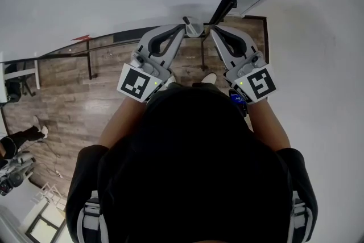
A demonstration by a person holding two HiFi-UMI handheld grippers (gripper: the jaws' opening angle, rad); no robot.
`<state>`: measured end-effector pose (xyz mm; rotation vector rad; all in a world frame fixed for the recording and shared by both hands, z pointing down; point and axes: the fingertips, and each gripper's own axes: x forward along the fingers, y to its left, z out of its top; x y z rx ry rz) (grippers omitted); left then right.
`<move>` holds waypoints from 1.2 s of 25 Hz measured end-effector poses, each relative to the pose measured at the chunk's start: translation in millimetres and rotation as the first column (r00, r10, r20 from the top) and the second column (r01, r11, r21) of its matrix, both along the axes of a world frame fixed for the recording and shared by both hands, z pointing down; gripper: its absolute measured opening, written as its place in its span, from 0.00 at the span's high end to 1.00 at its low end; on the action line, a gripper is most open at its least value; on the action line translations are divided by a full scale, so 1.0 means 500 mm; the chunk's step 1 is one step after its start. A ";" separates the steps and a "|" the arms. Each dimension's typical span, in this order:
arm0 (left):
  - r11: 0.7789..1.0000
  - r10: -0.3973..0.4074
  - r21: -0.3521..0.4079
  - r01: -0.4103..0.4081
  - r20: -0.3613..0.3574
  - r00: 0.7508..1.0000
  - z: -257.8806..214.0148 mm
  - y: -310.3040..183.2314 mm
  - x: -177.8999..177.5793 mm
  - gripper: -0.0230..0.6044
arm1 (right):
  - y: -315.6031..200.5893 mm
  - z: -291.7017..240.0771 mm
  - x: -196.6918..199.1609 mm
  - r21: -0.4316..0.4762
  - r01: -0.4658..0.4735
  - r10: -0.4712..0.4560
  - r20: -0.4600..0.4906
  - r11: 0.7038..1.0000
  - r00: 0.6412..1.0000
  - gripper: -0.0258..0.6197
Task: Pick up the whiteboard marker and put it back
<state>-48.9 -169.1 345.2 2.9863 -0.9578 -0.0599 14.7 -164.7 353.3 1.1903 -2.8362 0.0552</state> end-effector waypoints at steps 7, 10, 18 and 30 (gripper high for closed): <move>1.000 -0.012 0.016 0.012 -0.010 1.000 0.017 0.003 -0.006 0.96 | -0.003 0.012 0.011 -0.016 -0.027 0.027 0.005 1.000 1.000 0.96; 1.000 -0.011 0.007 0.011 -0.004 1.000 0.019 0.003 -0.004 0.96 | -0.003 0.013 0.009 -0.019 -0.024 0.024 0.004 1.000 1.000 0.96; 1.000 -0.011 0.005 0.011 0.004 1.000 0.020 0.007 -0.009 0.96 | -0.006 0.018 0.017 -0.042 -0.032 0.033 0.015 0.999 0.999 0.96; 0.999 -0.027 -0.026 0.027 -0.010 1.000 0.032 0.002 -0.032 0.96 | -0.007 0.021 0.009 -0.037 -0.024 0.024 -0.009 0.999 1.000 0.96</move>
